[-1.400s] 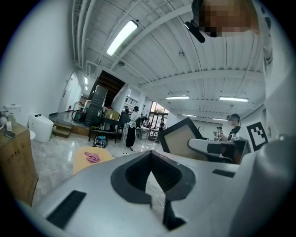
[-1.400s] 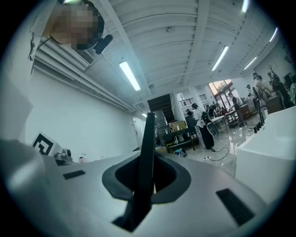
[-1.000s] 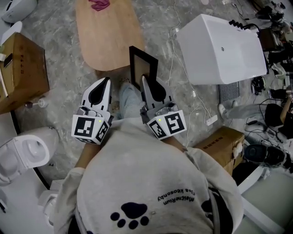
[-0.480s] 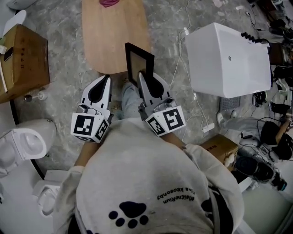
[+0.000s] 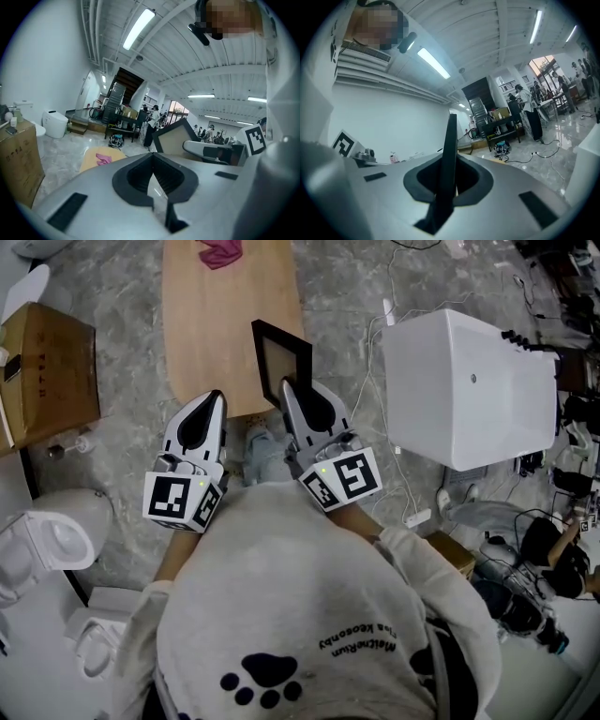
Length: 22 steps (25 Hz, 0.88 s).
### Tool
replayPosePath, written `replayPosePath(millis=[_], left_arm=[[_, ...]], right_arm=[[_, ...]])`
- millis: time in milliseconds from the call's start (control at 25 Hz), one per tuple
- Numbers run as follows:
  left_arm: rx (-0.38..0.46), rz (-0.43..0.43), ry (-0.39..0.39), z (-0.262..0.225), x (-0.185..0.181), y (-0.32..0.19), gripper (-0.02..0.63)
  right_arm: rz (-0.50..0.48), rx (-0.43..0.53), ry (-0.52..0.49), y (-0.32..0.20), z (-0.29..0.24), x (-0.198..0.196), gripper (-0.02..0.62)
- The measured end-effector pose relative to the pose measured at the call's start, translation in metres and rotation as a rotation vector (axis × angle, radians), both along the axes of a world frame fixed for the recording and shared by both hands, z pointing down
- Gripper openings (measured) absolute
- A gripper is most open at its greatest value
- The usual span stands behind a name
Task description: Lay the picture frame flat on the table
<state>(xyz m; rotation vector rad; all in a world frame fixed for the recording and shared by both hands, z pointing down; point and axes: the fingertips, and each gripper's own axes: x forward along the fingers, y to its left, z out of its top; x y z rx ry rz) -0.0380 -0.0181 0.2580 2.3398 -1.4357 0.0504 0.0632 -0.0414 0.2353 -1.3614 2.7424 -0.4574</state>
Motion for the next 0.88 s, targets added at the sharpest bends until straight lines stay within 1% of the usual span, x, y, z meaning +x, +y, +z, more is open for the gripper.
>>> replayPosePath(millis=[160, 440, 640, 880], left_arm=[[-0.009, -0.04, -0.005, 0.003, -0.002, -0.024, 0.009], [0.003, -0.118, -0.005, 0.002, -0.004, -0.043, 0.009], [-0.012, -0.118, -0.011, 0.004, -0.001, -0.044, 0.009], [-0.013, -0.118, -0.013, 0.005, -0.008, -0.045, 0.009]], right_arm=[[-0.018, -0.011, -0.001, -0.03, 0.005, 0.006, 0.038], [-0.085, -0.008, 0.007, -0.057, 0.007, 0.011, 0.038], [-0.088, -0.039, -0.017, -0.066, 0.01, 0.014, 0.038], [-0.103, -0.047, -0.037, -0.064, 0.011, 0.001, 0.038]])
